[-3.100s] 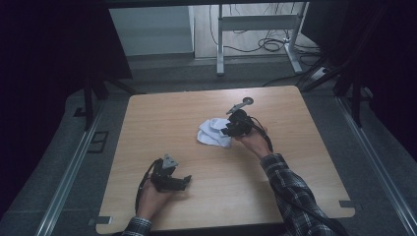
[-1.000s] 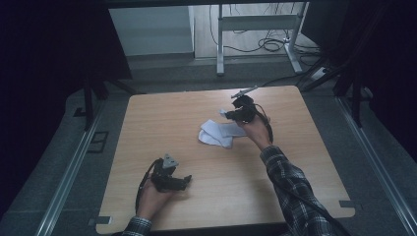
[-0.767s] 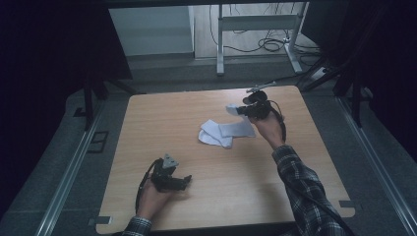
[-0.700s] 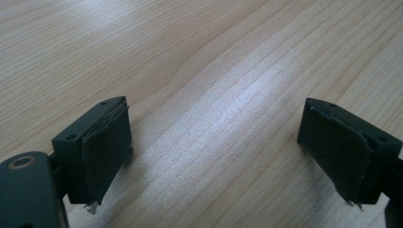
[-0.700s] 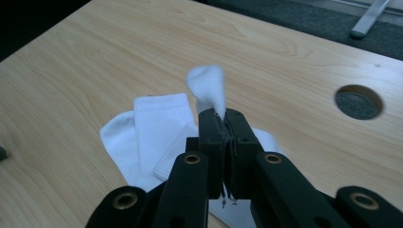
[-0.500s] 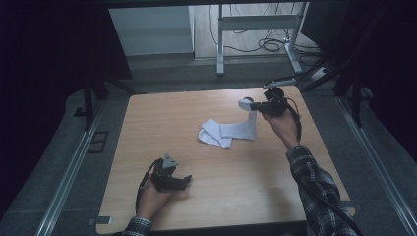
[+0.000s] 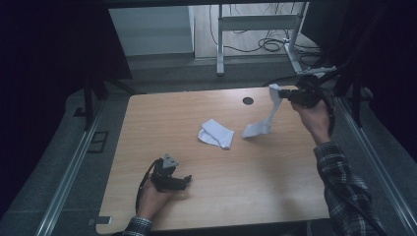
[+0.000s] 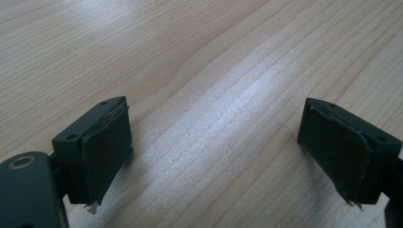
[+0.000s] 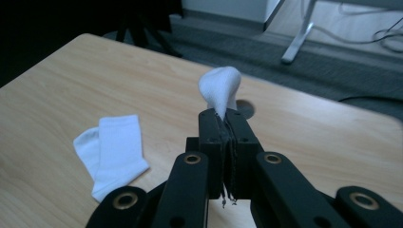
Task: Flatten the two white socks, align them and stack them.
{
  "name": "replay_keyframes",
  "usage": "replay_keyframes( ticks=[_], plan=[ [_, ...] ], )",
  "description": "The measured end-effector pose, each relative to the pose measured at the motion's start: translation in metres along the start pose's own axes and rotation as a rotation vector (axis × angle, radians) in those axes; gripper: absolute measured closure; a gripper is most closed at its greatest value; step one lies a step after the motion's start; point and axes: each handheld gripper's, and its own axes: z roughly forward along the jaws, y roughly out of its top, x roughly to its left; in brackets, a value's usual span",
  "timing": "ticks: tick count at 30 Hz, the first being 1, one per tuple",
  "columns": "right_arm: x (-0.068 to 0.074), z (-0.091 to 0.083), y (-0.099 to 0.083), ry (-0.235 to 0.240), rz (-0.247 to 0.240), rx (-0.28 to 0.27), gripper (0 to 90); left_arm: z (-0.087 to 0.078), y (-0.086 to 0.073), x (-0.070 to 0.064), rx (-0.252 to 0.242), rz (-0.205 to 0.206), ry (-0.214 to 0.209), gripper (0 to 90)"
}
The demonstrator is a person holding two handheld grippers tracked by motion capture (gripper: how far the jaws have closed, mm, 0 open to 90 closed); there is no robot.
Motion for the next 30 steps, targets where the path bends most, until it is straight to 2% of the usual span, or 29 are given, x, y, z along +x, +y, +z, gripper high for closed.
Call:
replay_keyframes(
  ticks=[2,3,5,8,12,13,15,16,19,20,21,23,26,28,29,30],
  plan=[
    [-0.001,-0.022,0.013,-0.032,-0.019,-0.029,86.6,0.0,0.0,0.0,-0.002,0.001,0.001,11.1],
    [0.001,-0.027,0.017,-0.039,-0.027,-0.036,86.6,0.0,0.0,0.0,-0.002,0.001,0.001,11.1],
    [0.004,-0.03,0.022,-0.043,-0.042,-0.041,86.6,0.0,0.0,0.0,-0.002,0.001,0.001,11.1],
    [0.009,-0.023,0.02,-0.046,-0.065,-0.021,86.5,0.0,0.0,0.0,-0.002,0.001,0.001,11.1],
    [0.019,0.011,-0.001,-0.03,-0.093,0.06,86.5,0.0,0.0,0.0,0.001,0.001,0.0,11.1],
    [0.024,0.032,-0.017,-0.004,-0.096,0.103,86.5,0.0,0.0,0.0,0.001,0.002,0.0,11.1],
    [0.031,0.053,-0.034,0.026,-0.093,0.142,86.4,0.0,0.0,0.0,0.002,0.003,0.0,11.1],
    [0.031,0.053,-0.034,0.026,-0.093,0.142,86.4,0.0,0.0,0.0,0.002,0.003,0.0,11.1],
    [0.044,0.081,-0.06,0.071,-0.091,0.195,86.3,0.0,0.0,0.0,0.002,0.003,0.0,11.1],
    [0.054,0.097,-0.075,0.102,-0.095,0.222,86.3,0.0,0.0,0.0,0.001,0.002,0.0,11.1],
    [0.054,0.097,-0.075,0.102,-0.095,0.222,86.3,0.0,0.0,0.0,0.001,0.002,0.0,11.1],
    [0.067,0.115,-0.094,0.139,-0.099,0.259,86.1,0.0,0.0,0.0,0.001,-0.002,-0.001,11.1],
    [0.078,0.128,-0.11,0.175,-0.091,0.29,84.3,0.0,0.0,0.0,0.002,-0.001,-0.001,11.1],
    [0.084,0.136,-0.119,0.21,-0.085,0.311,76.9,0.0,0.0,0.0,0.001,-0.002,0.0,11.1],
    [0.084,0.136,-0.119,0.21,-0.085,0.311,76.9,0.0,0.0,0.0,0.001,-0.002,0.0,11.1],
    [0.086,0.136,-0.121,0.236,-0.067,0.305,69.3,0.0,0.0,0.0,0.001,-0.002,0.0,11.1]
  ],
)
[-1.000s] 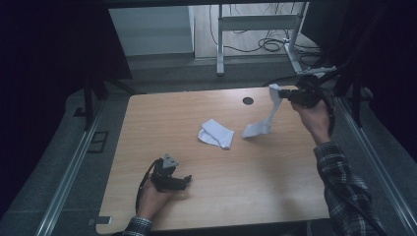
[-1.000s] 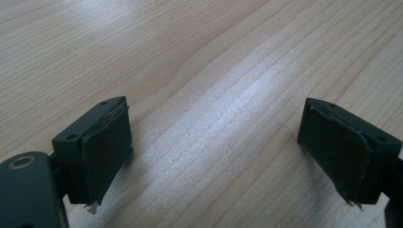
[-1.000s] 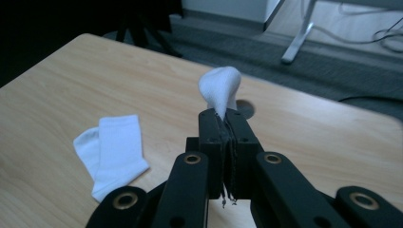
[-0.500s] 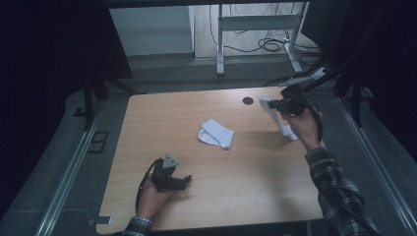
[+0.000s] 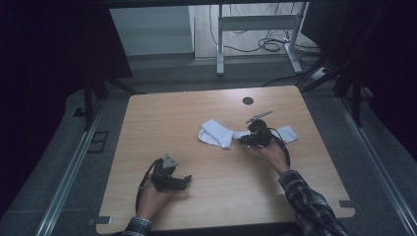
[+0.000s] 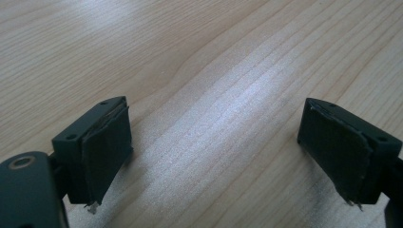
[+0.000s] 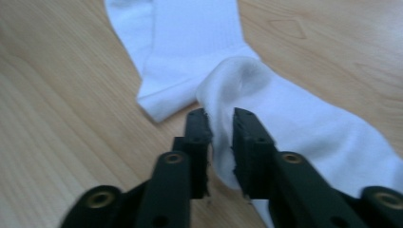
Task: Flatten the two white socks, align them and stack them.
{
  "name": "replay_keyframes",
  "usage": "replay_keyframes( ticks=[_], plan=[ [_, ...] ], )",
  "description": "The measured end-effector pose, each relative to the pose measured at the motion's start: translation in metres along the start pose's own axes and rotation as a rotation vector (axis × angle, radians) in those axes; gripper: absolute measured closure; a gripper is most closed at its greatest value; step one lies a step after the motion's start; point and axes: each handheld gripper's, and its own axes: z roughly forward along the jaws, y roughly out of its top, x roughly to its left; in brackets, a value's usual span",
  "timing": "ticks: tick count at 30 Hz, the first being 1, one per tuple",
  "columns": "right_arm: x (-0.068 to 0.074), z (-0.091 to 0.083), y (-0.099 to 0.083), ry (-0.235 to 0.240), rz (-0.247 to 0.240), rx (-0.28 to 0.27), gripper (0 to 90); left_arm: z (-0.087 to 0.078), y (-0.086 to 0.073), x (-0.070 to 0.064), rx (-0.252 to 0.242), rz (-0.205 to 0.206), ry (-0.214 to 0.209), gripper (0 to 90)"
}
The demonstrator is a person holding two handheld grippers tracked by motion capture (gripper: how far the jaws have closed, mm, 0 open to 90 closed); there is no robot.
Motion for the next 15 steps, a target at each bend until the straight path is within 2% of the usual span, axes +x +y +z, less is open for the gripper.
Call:
replay_keyframes(
  ticks=[1,2,3,5,7,8,9,10,12,14,15],
  plan=[
    [0.0,0.0,0.0,0.0,0.0,0.0,69.3,0.0,0.0,0.0,0.0,0.0,0.0,11.1],
    [-0.004,-0.008,0.002,0.021,0.027,-0.029,63.6,0.0,0.0,0.0,0.0,0.0,0.0,11.1],
    [-0.004,-0.008,0.002,0.021,0.027,-0.029,63.6,0.0,0.0,0.0,0.001,0.001,0.0,11.1],
    [-0.016,-0.026,0.004,-0.012,0.038,-0.059,64.1,0.0,0.0,0.0,0.0,0.0,0.0,11.1],
    [-0.021,-0.031,0.003,-0.029,0.045,-0.062,65.8,0.0,0.0,0.0,0.0,0.0,0.0,11.1],
    [-0.032,-0.038,-0.003,-0.07,0.061,-0.058,70.2,0.0,0.0,0.0,-0.001,0.0,0.0,11.1],
    [-0.037,-0.041,-0.008,-0.089,0.071,-0.049,73.0,0.0,0.0,0.0,-0.004,-0.004,0.0,11.1],
    [-0.037,-0.041,-0.008,-0.089,0.071,-0.049,73.0,0.0,0.0,0.0,-0.004,-0.004,0.0,11.1],
    [-0.05,-0.042,-0.025,-0.122,0.088,-0.025,77.2,0.001,0.001,-0.001,-0.004,-0.011,0.006,11.0],
    [-0.053,-0.041,-0.031,-0.134,0.086,-0.019,77.2,0.001,0.001,-0.001,-0.004,-0.012,0.007,11.0],
    [-0.057,-0.039,-0.041,-0.148,0.085,-0.006,77.3,0.001,0.001,-0.001,-0.004,-0.011,0.009,11.0]
  ],
)
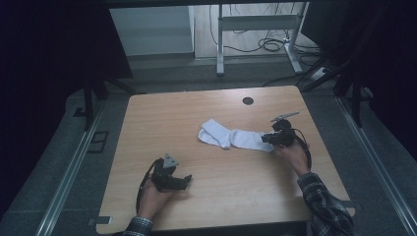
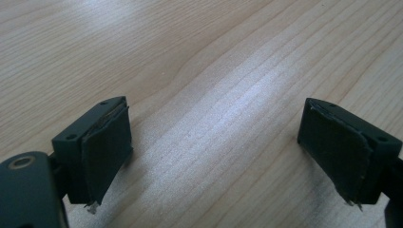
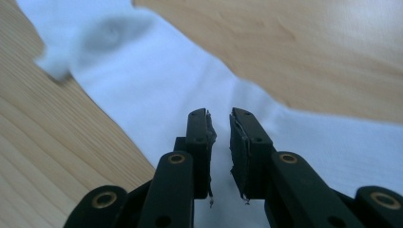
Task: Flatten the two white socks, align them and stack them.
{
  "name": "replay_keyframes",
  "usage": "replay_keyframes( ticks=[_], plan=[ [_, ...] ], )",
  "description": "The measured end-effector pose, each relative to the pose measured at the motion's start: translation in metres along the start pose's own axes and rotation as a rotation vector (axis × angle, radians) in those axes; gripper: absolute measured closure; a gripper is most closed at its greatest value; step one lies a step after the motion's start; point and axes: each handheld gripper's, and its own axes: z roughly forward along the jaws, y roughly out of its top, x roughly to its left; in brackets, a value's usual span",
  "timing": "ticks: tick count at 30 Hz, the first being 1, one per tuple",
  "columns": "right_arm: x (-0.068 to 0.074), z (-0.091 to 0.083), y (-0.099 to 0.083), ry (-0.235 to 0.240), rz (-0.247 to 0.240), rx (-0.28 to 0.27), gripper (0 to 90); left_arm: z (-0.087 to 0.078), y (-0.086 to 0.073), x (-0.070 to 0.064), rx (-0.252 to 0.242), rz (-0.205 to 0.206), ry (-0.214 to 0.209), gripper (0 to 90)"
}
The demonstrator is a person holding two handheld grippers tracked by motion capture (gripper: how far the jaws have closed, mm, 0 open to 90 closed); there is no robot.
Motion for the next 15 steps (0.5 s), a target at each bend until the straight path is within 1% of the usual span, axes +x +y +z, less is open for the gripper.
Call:
replay_keyframes(
  ticks=[2,3,5,7,12,15],
  plan=[
    [-0.003,0.002,-0.007,0.005,0.004,0.006,77.3,0.0,0.0,0.0,0.0,0.002,0.001,11.1],
    [-0.003,0.002,-0.007,0.005,0.004,0.006,77.3,0.0,0.0,0.0,0.0,0.002,0.001,11.0],
    [-0.003,0.0,-0.016,0.016,0.002,-0.004,78.1,0.0,0.0,0.0,0.0,0.001,0.001,11.1],
    [-0.002,-0.005,-0.022,0.019,-0.009,-0.005,78.0,0.0,0.0,0.0,0.0,-0.002,0.003,11.0],
    [0.004,-0.021,-0.043,0.033,-0.014,-0.012,77.8,0.0,0.0,-0.001,0.0,-0.011,0.009,11.1],
    [0.005,-0.028,-0.054,0.052,-0.006,-0.022,74.2,0.002,0.002,-0.002,0.0,-0.02,0.016,11.2]
  ],
)
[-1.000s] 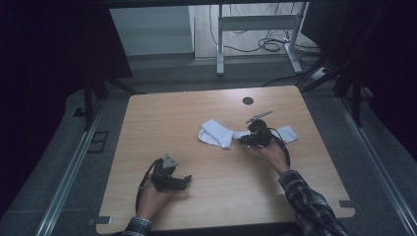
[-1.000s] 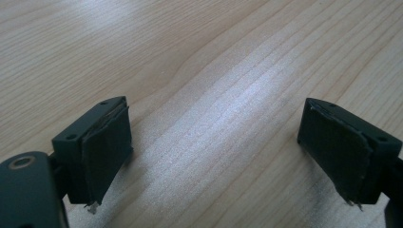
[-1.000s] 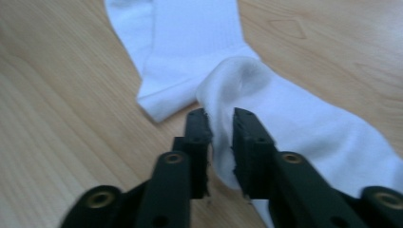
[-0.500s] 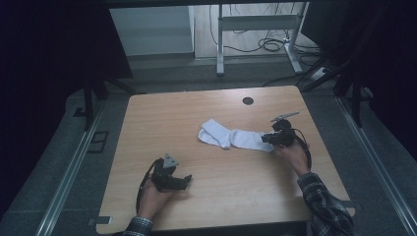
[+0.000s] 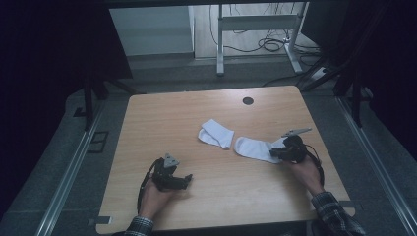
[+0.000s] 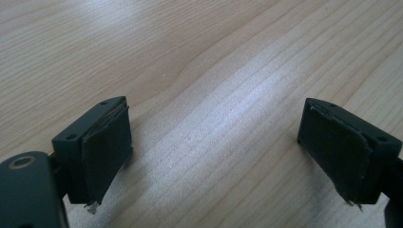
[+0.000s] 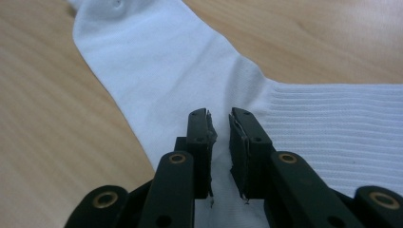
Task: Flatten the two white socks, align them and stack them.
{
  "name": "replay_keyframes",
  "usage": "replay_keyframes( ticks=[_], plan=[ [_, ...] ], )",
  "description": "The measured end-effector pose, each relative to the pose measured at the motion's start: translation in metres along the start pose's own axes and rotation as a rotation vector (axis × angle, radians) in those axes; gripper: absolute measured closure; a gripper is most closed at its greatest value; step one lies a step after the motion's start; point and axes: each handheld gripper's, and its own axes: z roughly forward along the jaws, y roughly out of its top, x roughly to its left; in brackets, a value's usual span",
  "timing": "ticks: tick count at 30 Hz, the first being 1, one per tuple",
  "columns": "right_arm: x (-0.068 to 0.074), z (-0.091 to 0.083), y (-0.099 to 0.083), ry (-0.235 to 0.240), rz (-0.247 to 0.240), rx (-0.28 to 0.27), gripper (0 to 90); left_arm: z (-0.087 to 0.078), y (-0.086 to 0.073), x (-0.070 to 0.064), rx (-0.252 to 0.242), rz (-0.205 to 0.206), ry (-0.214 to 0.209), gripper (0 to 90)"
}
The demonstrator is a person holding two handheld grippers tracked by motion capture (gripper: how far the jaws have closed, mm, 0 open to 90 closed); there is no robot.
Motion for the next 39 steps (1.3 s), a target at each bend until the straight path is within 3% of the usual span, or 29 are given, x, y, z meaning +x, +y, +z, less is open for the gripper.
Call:
replay_keyframes(
  ticks=[4,5,6,7,11,13,14,17,20,24,29,32,39],
  plan=[
    [-0.001,-0.006,-0.003,0.005,-0.004,-0.005,69.6,0.003,0.009,-0.005,0.019,-0.02,0.009,15.6],
    [-0.004,-0.011,-0.002,-0.003,-0.004,-0.019,67.9,0.004,0.013,-0.006,0.021,-0.02,0.0,25.5],
    [-0.004,-0.011,-0.002,-0.003,-0.004,-0.019,67.9,0.005,0.016,-0.01,0.012,-0.018,-0.001,25.5],
    [-0.009,-0.016,-0.002,-0.018,0.001,-0.025,66.8,0.006,0.021,-0.013,-0.002,-0.014,-0.006,31.1],
    [-0.017,-0.023,-0.002,-0.048,-0.007,-0.03,66.4,0.016,0.043,-0.028,-0.043,-0.022,-0.079,40.0],
    [-0.023,-0.028,-0.002,-0.071,-0.017,-0.035,66.6,0.024,0.056,-0.037,-0.049,-0.008,-0.107,44.0],
    [-0.03,-0.033,-0.003,-0.099,-0.023,-0.037,67.1,0.031,0.07,-0.047,-0.053,0.021,-0.115,47.5],
    [-0.038,-0.039,-0.004,-0.129,-0.032,-0.037,67.7,0.039,0.083,-0.055,-0.063,0.038,-0.126,49.9],
    [-0.056,-0.049,-0.006,-0.172,-0.009,-0.05,69.7,0.051,0.101,-0.067,-0.071,0.054,-0.141,56.5],
    [-0.071,-0.055,-0.008,-0.212,0.024,-0.052,70.4,0.069,0.118,-0.079,-0.061,0.057,-0.143,58.4],
    [-0.085,-0.055,-0.011,-0.226,0.064,-0.06,67.8,0.087,0.132,-0.084,-0.069,0.022,-0.134,54.9],
    [-0.088,-0.053,-0.012,-0.227,0.076,-0.059,66.2,0.096,0.136,-0.087,-0.071,0.007,-0.126,54.3],
    [-0.092,-0.044,-0.016,-0.222,0.091,-0.055,60.5,0.114,0.137,-0.097,-0.034,0.018,-0.09,51.9]
  ],
)
